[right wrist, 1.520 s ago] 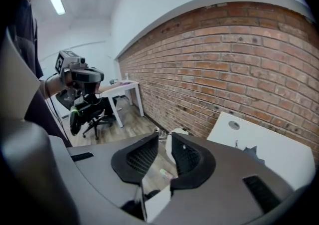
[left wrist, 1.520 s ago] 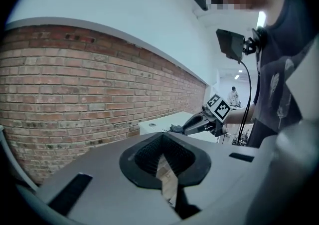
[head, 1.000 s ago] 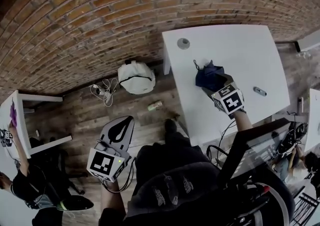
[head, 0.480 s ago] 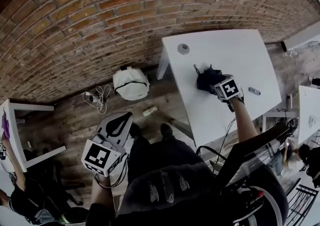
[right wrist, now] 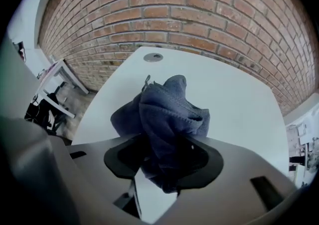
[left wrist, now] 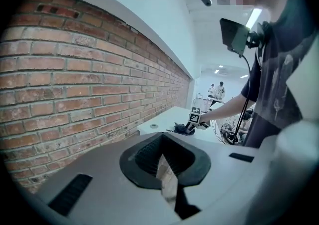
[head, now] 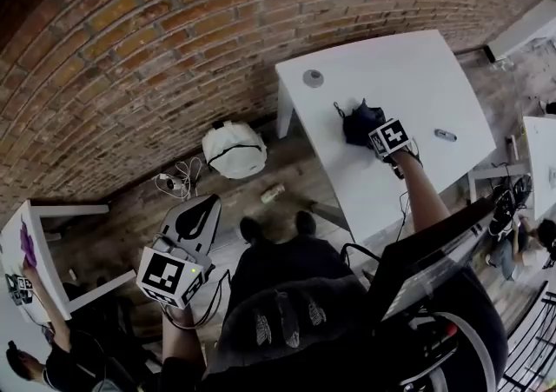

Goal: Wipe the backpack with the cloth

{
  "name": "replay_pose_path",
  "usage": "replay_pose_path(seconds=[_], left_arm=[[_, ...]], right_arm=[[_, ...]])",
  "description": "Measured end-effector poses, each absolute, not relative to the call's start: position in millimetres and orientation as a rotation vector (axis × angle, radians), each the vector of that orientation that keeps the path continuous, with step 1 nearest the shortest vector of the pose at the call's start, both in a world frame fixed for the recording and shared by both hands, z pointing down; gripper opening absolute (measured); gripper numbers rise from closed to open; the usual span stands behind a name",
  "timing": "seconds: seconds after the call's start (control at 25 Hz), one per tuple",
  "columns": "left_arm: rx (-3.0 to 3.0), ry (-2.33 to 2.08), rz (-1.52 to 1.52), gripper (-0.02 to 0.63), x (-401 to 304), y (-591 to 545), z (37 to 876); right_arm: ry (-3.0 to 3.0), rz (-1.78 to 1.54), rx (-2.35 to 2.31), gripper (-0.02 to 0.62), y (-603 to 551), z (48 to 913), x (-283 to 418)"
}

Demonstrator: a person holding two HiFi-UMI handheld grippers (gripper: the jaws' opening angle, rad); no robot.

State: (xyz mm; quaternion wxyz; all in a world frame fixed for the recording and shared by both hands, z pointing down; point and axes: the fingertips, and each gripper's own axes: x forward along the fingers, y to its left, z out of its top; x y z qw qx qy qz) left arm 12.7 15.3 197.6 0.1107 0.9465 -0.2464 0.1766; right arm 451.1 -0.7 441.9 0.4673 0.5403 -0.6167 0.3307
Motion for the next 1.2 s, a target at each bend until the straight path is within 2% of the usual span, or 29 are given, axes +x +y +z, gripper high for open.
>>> replay_pose_path(seconds=[0.08, 0.2, 0.36, 0.64, 0.96, 1.2], left_arm=[[2.778, -0.730, 0.520, -0.002, 19.4, 18.3, 196.2], [2.782, -0.740, 0.515, -0.002, 36.4, 25.9, 191.8], [2.791, -0.736, 0.517, -0.002, 61.7, 33.3, 188.8], [2.689, -0.918, 0.495, -0.002, 48.5, 37.1, 197.6], [2.541, -1.080, 0.434, -0.002, -0.6, 42.4, 220.4], [2.480, -1.096, 0.334, -0.002, -51.9, 27.0, 248.4]], right_arm=[[-1.521, 0.772, 1.332, 0.116, -3.7, 440.6, 449.2], [-1.544, 0.728, 1.302, 0.078, -3.2, 441.0, 446.5], [-1.627, 0.780, 1.236, 0.072, 16.2, 439.0, 437.8], [-1.982, 0.791, 1.164, 0.072, -9.9, 391.7, 331.4], [-2.156, 0.818, 1.139, 0.072, -36.1, 365.1, 248.9], [-2.164, 0.837, 1.113, 0.074, -44.0, 377.6, 169.8]])
